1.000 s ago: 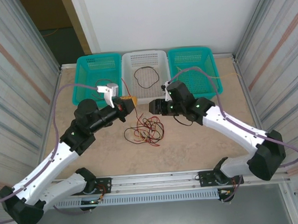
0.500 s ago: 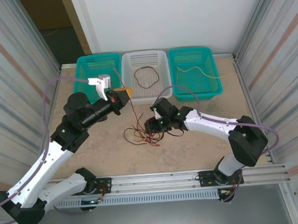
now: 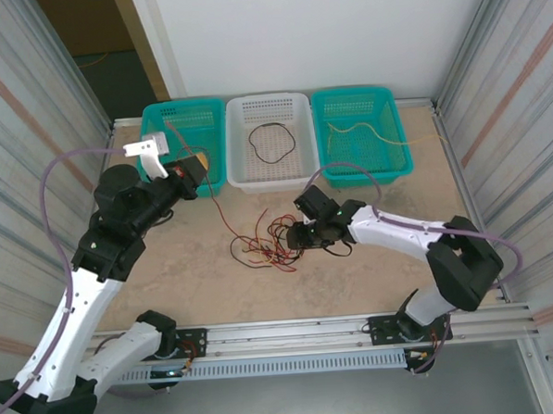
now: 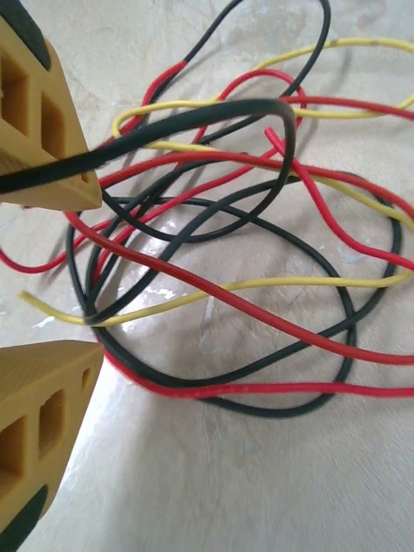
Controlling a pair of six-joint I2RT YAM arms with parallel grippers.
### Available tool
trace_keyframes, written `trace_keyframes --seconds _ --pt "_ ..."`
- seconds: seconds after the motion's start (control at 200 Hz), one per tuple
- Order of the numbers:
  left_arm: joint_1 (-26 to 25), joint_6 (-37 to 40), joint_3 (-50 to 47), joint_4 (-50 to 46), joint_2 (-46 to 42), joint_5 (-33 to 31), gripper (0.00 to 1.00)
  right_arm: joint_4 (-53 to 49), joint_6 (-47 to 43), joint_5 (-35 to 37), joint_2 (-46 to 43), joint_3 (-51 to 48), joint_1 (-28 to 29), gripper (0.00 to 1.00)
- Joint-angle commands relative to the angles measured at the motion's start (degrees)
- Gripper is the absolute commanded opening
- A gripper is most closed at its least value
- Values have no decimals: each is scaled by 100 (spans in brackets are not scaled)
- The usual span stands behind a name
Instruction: Untangle the cables
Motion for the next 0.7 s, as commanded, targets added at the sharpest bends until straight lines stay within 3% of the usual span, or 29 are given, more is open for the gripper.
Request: trace_keyframes --seconds 0.0,0.095,0.23,0.411,0.696 --pt "44 -227 189 -252 48 203 0 -417 -432 820 -708 466 307 51" --pt "51 -347 179 -172 146 398 0 -233 -739 1011 -1097 626 695 59" --pt "51 -473 187 -24 227 554 0 510 -1180 325 -1229 669 1183 64" --pt "51 -519 290 -103 258 566 0 695 -1583 22 -509 1109 1695 63" --pt "51 -705 347 -71 256 717 0 996 -1778 185 471 1647 1775 62"
